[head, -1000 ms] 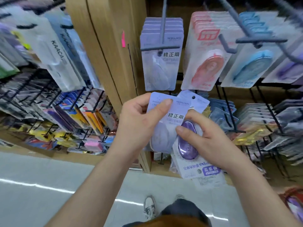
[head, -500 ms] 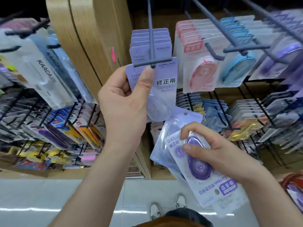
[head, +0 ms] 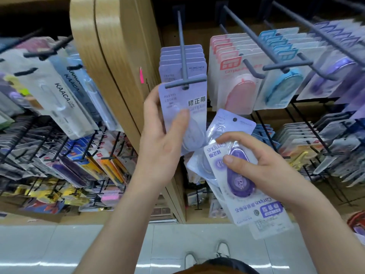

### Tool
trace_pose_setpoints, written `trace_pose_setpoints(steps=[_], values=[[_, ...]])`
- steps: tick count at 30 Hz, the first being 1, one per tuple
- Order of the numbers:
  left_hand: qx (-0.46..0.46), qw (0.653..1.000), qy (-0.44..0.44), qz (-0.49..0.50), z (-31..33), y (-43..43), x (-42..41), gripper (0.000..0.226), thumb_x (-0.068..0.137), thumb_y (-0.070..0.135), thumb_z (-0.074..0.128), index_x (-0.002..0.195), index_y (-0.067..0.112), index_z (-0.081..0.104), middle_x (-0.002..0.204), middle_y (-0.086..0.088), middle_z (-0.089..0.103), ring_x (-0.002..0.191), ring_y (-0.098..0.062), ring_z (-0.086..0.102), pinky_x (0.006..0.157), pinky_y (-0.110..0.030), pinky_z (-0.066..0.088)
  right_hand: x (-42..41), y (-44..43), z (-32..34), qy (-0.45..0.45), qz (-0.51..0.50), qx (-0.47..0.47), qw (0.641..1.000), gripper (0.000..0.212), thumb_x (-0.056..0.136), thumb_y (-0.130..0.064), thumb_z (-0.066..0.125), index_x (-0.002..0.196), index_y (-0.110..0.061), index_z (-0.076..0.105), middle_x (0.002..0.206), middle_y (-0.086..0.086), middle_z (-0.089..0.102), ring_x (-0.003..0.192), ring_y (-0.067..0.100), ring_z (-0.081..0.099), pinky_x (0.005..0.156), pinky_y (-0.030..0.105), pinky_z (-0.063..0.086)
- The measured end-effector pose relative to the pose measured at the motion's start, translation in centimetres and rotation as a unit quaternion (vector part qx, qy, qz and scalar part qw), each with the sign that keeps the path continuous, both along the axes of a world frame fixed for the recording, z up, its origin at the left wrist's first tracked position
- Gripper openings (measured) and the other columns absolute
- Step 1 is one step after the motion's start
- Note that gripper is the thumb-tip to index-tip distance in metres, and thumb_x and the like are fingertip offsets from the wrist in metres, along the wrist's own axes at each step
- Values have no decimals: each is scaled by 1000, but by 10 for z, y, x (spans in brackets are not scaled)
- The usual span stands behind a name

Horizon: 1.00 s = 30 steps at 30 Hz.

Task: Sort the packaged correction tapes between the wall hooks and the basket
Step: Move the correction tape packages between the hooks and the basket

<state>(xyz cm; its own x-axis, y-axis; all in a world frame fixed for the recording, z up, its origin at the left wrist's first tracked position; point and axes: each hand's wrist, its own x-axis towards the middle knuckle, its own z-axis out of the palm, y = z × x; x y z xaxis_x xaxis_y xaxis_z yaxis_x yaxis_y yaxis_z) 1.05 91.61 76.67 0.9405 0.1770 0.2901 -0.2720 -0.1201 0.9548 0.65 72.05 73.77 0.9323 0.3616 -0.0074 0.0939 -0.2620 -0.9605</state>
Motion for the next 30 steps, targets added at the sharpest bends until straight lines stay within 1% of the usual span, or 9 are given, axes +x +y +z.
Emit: trace_pose_setpoints(steps=[6,8,12,17,20,22,25,28,30], values=[[78,986,-84,123,-27,-1,-16,69,89,13,73,136,50,39,103,2,72,89,-16,72,78,-45,60,0,-13,-2,-7,11,-17,1000,30,81,-41,63,110,-49,63,125,-27,59,120,-8,51,91,17,39],[171,967,-112,150,-29,0,-11,61,92,23,70,136,55,42,107,8,70,81,-10,67,77,-39,58,-1,-20,-3,-10,19,-23,1000,28,84,-39,67,111,-47,64,125,-24,60,122,-5,52,93,17,40],[332,915,-108,203,-25,-1,6,52,95,27,61,145,29,46,76,9,47,66,-7,40,61,-23,36,-4,-29,0,-33,15,-25,999,33,81,-39,68,113,-46,64,126,-23,60,122,-5,51,95,9,39],[395,899,-63,176,-21,-3,-4,60,97,23,57,151,33,32,112,0,58,87,-26,62,66,-41,52,-4,-22,2,-40,10,32,999,48,81,-31,74,119,-55,57,122,-30,59,111,-7,58,86,6,43],[417,880,-116,194,-23,-1,-25,48,95,17,58,142,22,49,120,-5,59,94,-22,59,75,-28,45,-4,-21,4,-31,6,53,998,80,78,-23,80,135,-62,38,124,-30,59,108,-2,63,85,10,46],[380,907,-86,157,-23,-4,-29,35,94,28,56,127,21,63,111,3,62,90,-14,60,78,-26,46,-4,-20,5,-29,17,66,997,98,76,-17,82,143,-59,25,128,-24,60,107,8,67,87,18,51],[212,974,79,5,-21,-18,-21,28,90,48,52,107,32,69,97,14,69,88,-2,64,81,-35,54,-3,-14,5,-24,24,83,996,105,74,-21,82,146,-61,16,144,-10,53,115,14,65,95,29,52],[42,984,165,-47,-21,-24,-10,20,91,39,66,92,20,73,86,-1,75,83,-28,69,80,-51,56,-3,-10,1,-21,24,98,995,106,74,-21,81,145,-63,15,149,-4,49,121,17,63,101,39,51],[16,986,158,-44,-23,-25,-10,21,90,38,68,90,17,71,84,-6,74,85,-36,67,77,-52,56,-6,-13,-3,-16,16,118,993,106,75,-15,80,140,-68,15,136,-6,62,115,19,67,94,34,54]])
